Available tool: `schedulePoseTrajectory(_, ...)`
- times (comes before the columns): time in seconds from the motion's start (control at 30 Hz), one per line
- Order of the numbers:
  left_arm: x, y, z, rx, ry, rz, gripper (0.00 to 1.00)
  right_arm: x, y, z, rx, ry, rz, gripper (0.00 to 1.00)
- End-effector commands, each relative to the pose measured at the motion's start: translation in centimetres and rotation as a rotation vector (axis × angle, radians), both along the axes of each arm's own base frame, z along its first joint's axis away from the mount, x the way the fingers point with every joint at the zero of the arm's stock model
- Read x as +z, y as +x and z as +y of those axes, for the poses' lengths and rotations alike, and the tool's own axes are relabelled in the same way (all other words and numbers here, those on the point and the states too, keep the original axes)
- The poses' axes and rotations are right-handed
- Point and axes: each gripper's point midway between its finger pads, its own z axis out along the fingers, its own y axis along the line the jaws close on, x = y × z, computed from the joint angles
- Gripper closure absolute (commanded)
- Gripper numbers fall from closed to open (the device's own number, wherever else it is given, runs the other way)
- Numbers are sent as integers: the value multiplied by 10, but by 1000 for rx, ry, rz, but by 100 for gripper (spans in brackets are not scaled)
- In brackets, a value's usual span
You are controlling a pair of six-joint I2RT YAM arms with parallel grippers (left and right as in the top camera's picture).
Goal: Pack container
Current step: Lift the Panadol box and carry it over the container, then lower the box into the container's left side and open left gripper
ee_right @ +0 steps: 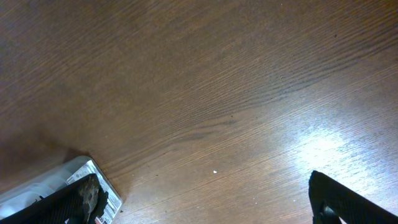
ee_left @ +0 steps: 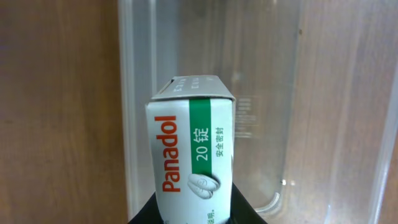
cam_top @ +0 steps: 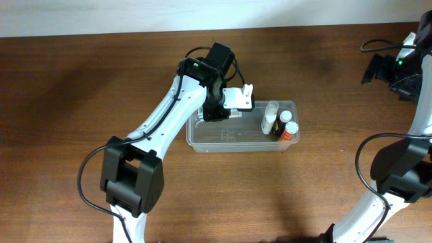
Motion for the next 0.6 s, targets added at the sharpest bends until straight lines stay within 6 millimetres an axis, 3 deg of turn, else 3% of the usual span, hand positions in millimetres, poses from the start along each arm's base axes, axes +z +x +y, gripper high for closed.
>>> schedulePoseTrajectory(0.0, -6, -9, -8, -41, 0, 32, 83, 12, 2, 1, -9, -10, -34, 2)
schedulePoseTrajectory(0.3, -15, -9, -10, -44, 8, 49, 83, 12, 2, 1, -9, -10, -33, 1)
schedulePoseTrajectory(0.57, -39, -12, -11, -45, 23, 103, 83, 12, 2, 1, -9, -10, -34, 2)
